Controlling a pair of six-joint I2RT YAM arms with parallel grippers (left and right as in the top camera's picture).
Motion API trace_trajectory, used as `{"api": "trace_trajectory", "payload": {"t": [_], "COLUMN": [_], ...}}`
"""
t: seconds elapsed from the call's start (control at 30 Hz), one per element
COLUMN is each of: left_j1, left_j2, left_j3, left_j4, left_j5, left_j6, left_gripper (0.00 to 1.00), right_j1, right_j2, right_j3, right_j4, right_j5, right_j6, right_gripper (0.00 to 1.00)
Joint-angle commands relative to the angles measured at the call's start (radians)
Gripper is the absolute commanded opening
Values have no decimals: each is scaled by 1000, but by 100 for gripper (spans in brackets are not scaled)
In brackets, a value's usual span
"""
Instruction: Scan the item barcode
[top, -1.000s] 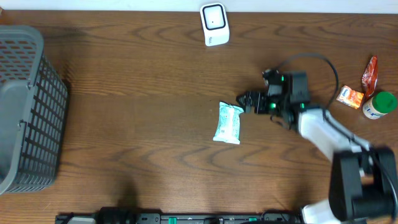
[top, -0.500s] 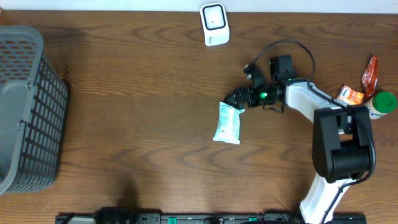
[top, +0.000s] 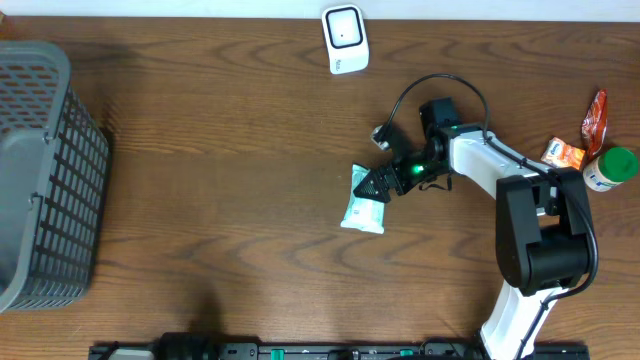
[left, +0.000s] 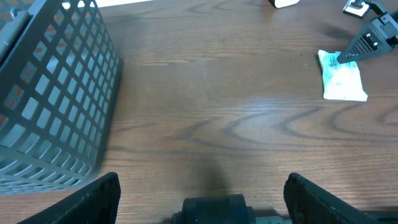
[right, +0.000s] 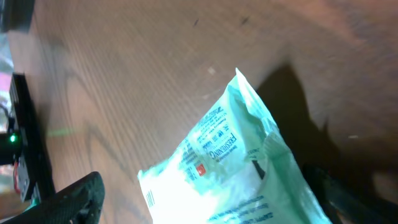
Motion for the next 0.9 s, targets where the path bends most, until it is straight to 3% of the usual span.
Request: {"api": "trace_trajectory", "payload": {"t": [0.0, 0.03, 0.07, 0.2, 0.23, 0.4, 0.63, 0.87], "left_j1": [-4, -4, -4, -4, -4, -4, -4, -4], "left_j2": [-2, -2, -2, -2, -2, -2, -2, -2], "left_j3": [2, 2, 2, 2, 2, 2, 2, 2], "left_j4": [-1, -1, -1, -1, -1, -1, -1, -1], "left_j5": [-9, -9, -9, -9, -9, -9, -9, -9], "left_j6": [10, 10, 10, 10, 10, 10, 10, 10], "left_gripper": [84, 84, 84, 84, 84, 84, 84, 84], "right_j1": [19, 22, 23, 24, 28, 50, 33, -19], "right_j2": [37, 37, 37, 41, 41, 39, -92, -266], "right_j3": [-7, -7, -7, -7, -7, -5, 12, 12], "right_j4": [-13, -13, -13, -13, -12, -9, -20, -20], "right_j5": [66, 77, 89, 81, 63, -104, -393, -511], "right_j6": [-38, -37, -36, -29, -29, -10, 258, 558], "right_gripper": [88, 74, 54, 8, 1, 1, 1, 1]}}
